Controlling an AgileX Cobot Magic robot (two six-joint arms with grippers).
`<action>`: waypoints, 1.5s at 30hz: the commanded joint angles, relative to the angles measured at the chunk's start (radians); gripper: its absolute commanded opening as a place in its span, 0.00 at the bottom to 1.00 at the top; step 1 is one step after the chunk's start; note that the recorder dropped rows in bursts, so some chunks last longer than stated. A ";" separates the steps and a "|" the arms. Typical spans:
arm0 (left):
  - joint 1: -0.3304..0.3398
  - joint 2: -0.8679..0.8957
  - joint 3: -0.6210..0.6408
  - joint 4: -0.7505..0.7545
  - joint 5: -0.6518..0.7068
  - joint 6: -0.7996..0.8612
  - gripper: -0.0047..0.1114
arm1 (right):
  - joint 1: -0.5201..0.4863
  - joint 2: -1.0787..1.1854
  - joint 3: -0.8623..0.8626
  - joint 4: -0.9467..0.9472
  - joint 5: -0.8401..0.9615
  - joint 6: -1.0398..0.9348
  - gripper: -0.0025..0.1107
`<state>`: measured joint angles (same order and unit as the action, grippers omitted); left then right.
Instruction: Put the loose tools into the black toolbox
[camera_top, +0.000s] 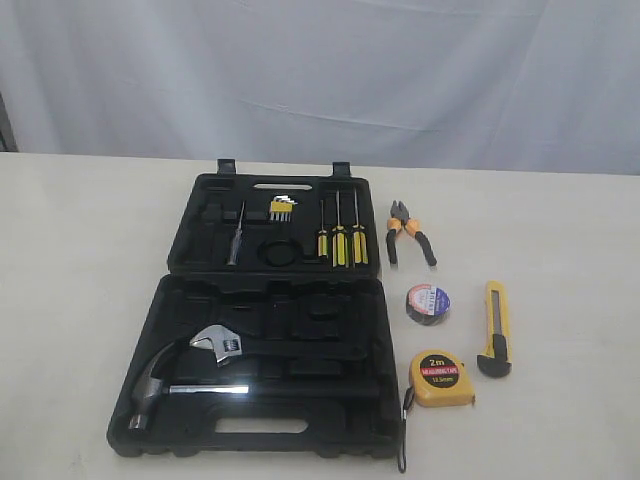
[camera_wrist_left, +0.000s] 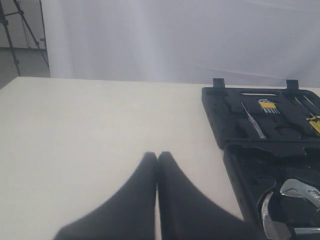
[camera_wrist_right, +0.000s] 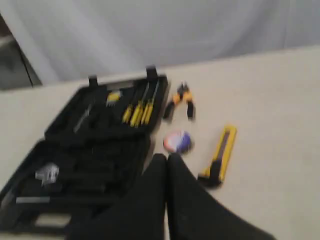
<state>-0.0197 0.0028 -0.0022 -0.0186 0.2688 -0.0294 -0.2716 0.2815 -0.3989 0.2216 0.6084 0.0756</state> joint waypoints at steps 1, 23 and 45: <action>-0.002 -0.003 0.002 -0.002 0.000 -0.001 0.04 | -0.003 0.345 -0.225 0.008 0.304 -0.020 0.02; -0.002 -0.003 0.002 -0.002 0.000 -0.002 0.04 | 0.125 1.498 -0.961 -0.052 0.487 -0.157 0.02; -0.002 -0.003 0.002 -0.002 0.000 -0.002 0.04 | 0.149 1.643 -0.972 -0.048 0.332 -0.153 0.58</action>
<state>-0.0197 0.0028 -0.0022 -0.0186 0.2688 -0.0294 -0.1210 1.9284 -1.3643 0.1819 0.9513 -0.0763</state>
